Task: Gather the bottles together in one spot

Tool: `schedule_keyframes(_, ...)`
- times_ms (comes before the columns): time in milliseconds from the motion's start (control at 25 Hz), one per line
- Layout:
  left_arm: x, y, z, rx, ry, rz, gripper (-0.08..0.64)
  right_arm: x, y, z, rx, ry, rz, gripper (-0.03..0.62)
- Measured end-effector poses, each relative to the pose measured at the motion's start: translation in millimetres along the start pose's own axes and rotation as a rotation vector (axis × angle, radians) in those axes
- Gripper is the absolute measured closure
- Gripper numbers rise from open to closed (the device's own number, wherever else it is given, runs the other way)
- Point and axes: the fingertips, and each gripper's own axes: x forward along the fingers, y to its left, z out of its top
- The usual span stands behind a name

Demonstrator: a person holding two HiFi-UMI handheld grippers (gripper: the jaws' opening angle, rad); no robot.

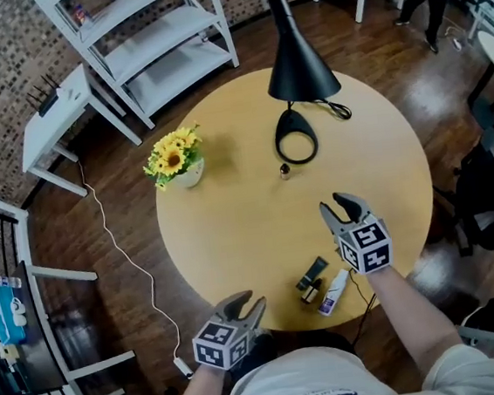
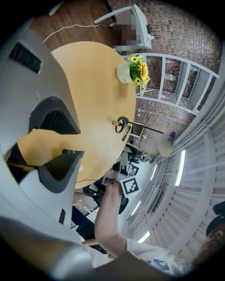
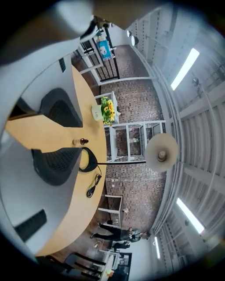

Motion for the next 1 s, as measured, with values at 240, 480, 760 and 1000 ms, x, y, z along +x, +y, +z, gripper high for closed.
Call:
schedule_keyframes(240, 13.3, -21.7, 5.9, 0.032, -0.004, -0.038, 0.422, -95.4, 6.8, -31.4, -0.011, -0.011, -0.024, 0.42)
schedule_keyframes(480, -9.7, -56.6, 4.6, 0.104, -0.039, -0.116, 0.422, -202.7, 57.4, -42.0, 0.012, -0.068, -0.072, 0.418)
schedule_keyframes(760, -97.7, -62.4, -24.9, 0.131, -0.153, -0.166, 0.42, -274.2, 162.9, -59.9, 0.052, -0.115, -0.098, 0.365)
schedule_keyframes(1000, -167.1, -43.9, -67.9, 0.086, -0.186, -0.136, 0.419, -315.9, 239.1, -56.2, 0.081, -0.15, -0.13, 0.342)
